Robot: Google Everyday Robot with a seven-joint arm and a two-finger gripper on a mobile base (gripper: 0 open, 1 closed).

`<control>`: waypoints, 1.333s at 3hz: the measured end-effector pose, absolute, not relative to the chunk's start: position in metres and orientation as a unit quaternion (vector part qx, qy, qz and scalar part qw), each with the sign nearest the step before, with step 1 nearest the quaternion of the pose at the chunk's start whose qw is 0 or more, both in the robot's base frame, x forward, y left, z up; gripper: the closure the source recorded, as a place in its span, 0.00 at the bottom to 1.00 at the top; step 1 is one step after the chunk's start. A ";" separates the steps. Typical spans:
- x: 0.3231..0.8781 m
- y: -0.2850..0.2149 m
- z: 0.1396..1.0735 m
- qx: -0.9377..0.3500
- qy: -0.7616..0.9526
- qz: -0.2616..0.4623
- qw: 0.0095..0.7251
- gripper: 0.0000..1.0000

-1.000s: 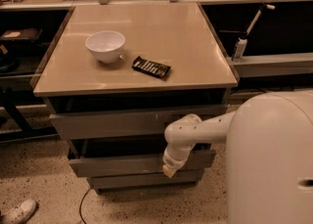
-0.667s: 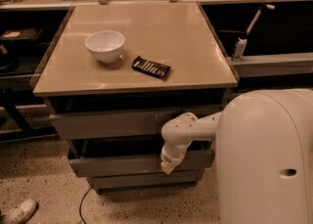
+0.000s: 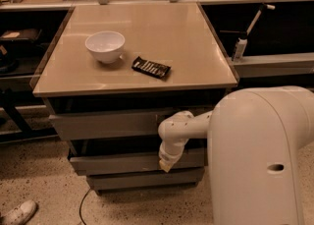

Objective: Close middle drawer

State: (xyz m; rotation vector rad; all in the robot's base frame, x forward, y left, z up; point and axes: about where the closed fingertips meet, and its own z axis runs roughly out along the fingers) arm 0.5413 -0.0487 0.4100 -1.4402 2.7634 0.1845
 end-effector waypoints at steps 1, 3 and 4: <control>0.541 -0.049 0.410 -0.461 0.885 0.059 0.010 0.58; 0.541 -0.049 0.410 -0.461 0.885 0.059 0.010 0.11; 0.541 -0.049 0.410 -0.461 0.885 0.059 0.010 0.00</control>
Offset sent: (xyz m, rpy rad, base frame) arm 0.0000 0.0000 0.0000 0.0000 0.0000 0.0000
